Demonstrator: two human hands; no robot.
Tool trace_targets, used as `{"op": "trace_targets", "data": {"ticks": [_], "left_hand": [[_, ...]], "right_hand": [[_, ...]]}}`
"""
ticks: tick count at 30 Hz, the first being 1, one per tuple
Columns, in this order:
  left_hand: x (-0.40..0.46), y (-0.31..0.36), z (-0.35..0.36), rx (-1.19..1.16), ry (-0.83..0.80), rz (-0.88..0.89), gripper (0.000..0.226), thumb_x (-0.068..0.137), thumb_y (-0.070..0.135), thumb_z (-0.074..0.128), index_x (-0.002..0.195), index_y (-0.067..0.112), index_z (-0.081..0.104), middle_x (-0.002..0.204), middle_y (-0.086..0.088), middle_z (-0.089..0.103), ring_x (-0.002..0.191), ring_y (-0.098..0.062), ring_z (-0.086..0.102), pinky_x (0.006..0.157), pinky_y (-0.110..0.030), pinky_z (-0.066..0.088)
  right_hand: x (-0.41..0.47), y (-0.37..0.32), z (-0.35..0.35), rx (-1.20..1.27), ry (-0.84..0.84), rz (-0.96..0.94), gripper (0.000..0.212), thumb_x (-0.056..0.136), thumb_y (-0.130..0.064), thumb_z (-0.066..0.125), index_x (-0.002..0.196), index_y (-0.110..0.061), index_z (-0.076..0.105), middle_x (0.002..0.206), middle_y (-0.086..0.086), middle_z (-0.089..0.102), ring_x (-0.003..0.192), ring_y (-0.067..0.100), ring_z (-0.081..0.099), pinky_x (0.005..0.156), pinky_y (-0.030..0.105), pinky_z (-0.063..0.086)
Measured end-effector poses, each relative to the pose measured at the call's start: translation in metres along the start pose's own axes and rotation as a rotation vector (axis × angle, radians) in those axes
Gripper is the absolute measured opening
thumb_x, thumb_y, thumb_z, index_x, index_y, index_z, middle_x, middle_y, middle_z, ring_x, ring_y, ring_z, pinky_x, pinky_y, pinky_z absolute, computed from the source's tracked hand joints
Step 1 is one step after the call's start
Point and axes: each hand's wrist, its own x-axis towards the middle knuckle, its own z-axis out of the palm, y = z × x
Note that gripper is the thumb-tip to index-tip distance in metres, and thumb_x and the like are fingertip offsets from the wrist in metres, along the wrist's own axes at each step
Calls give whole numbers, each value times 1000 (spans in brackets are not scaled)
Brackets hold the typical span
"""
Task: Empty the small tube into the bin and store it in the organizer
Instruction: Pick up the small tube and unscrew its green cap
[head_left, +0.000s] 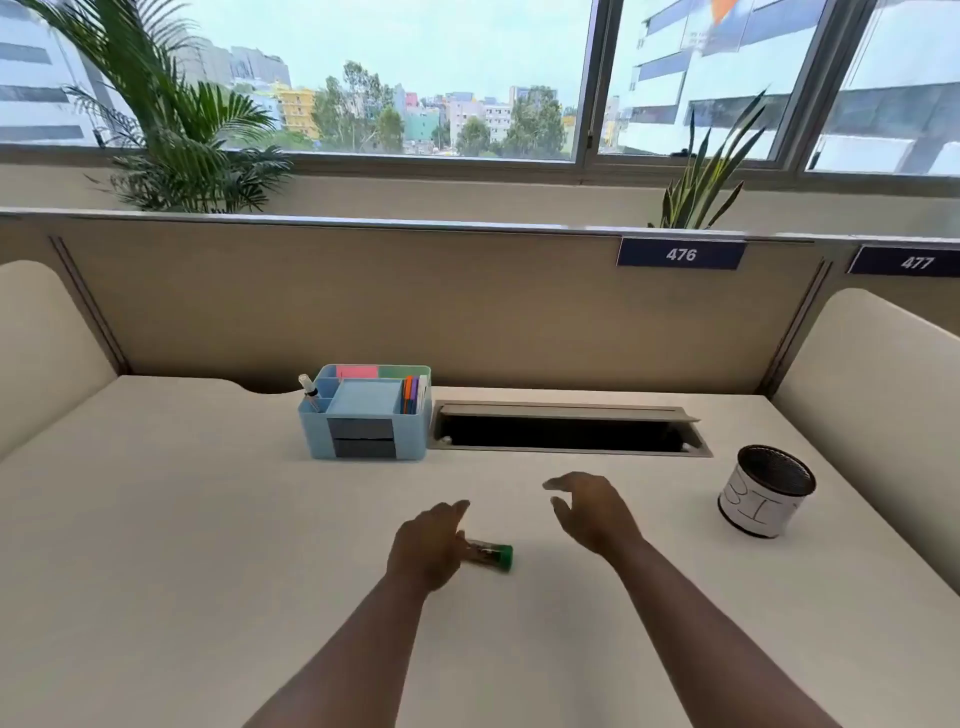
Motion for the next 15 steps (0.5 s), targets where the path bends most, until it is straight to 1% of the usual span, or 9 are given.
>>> {"op": "trace_targets", "data": {"ticks": [1, 2, 4, 6, 8, 11, 13, 15], "left_hand": [[-2, 1, 5, 15, -60, 4, 50, 95, 22, 35, 143, 24, 25, 141, -3, 46, 126, -22, 45, 103, -35, 39], [-1, 0, 14, 8, -78, 21, 51, 95, 22, 35, 144, 24, 23, 143, -2, 43, 128, -21, 43, 105, -35, 38], [-4, -3, 28, -17, -90, 29, 53, 95, 20, 35, 145, 25, 21, 150, 1, 36, 134, -18, 37, 109, -32, 34], [-2, -5, 37, -54, -80, 37, 55, 94, 19, 37, 145, 26, 19, 154, 5, 28, 140, -11, 28, 113, -29, 28], [0, -8, 42, -37, -70, 58, 57, 94, 20, 38, 146, 26, 16, 156, 7, 22, 143, -8, 21, 114, -28, 24], [3, -10, 52, 7, -110, 76, 56, 94, 21, 37, 146, 22, 16, 158, 4, 16, 146, -11, 13, 117, -31, 20], [4, -10, 56, 39, -125, 91, 56, 94, 22, 38, 146, 19, 18, 159, 2, 13, 146, -12, 10, 117, -30, 19], [3, -11, 61, 48, -126, 87, 56, 93, 24, 39, 145, 17, 21, 158, 1, 14, 146, -10, 11, 115, -28, 19]], "right_hand": [[-2, 2, 8, -1, -66, 27, 29, 89, -15, 50, 115, -15, 62, 127, 5, 61, 120, 21, 52, 103, 32, 42], [-3, 4, 15, 24, -106, 27, 28, 88, -15, 51, 114, -15, 62, 126, 6, 61, 119, 20, 52, 102, 31, 42], [-8, 5, 31, 44, -194, 42, 28, 88, -16, 53, 115, -14, 62, 125, 6, 62, 117, 19, 53, 100, 27, 42], [-8, 7, 45, 39, -243, 43, 32, 87, -20, 56, 119, -15, 59, 125, 7, 61, 117, 19, 52, 99, 26, 40], [-7, 6, 53, 45, -274, 58, 39, 85, -23, 60, 123, -16, 55, 126, 8, 59, 117, 21, 52, 99, 27, 40], [-7, 5, 72, 72, -306, 84, 46, 82, -26, 64, 125, -14, 53, 125, 11, 57, 115, 24, 52, 97, 29, 40], [-7, 2, 81, 93, -290, 88, 42, 80, -25, 65, 119, -12, 57, 119, 13, 59, 109, 24, 54, 90, 28, 40], [-7, 0, 87, 143, -254, 106, 33, 79, -21, 65, 110, -11, 61, 113, 14, 61, 103, 24, 56, 84, 28, 40]]}}
